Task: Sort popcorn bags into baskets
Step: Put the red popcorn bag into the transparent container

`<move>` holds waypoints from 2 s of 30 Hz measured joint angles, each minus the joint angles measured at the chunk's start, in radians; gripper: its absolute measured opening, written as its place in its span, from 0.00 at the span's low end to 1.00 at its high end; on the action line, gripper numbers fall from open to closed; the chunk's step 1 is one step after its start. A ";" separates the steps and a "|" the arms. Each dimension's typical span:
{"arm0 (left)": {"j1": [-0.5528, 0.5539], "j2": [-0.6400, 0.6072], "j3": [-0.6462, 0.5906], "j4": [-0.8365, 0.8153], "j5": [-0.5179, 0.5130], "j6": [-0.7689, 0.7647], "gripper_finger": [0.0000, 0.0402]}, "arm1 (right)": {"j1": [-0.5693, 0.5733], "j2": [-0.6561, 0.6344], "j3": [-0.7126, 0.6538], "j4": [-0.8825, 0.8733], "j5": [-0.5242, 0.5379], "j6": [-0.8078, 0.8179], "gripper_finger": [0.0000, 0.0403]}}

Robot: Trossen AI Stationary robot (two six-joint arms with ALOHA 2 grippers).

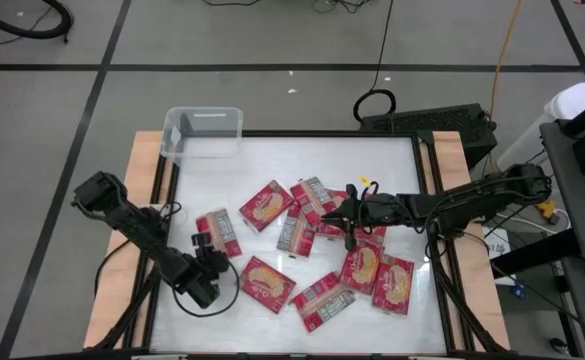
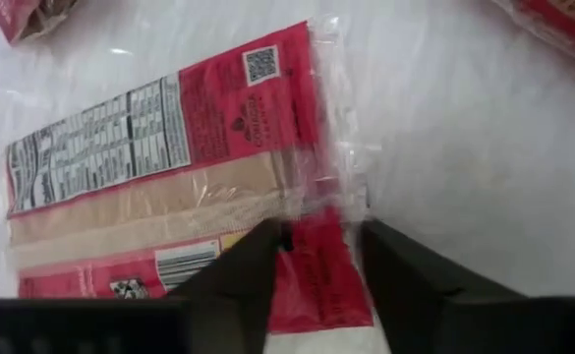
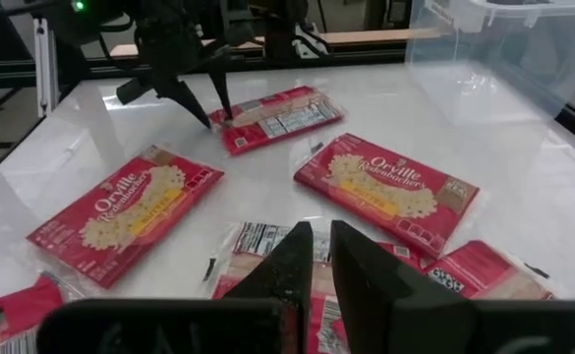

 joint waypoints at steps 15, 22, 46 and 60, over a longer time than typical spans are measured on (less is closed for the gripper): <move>0.059 -0.159 0.015 -0.161 -0.113 0.078 0.01 | 0.003 0.156 0.010 0.252 0.021 0.105 0.08; 0.086 -0.344 0.018 -0.228 -0.170 0.041 0.00 | 0.016 0.385 0.205 0.209 0.049 0.066 0.08; 0.088 -0.585 0.019 -0.232 -0.249 0.124 0.00 | -0.034 0.929 0.879 0.164 0.018 -0.288 0.60; 0.088 -0.585 0.019 -0.185 -0.264 0.199 0.00 | -0.049 0.991 0.946 0.142 -0.053 -0.357 0.18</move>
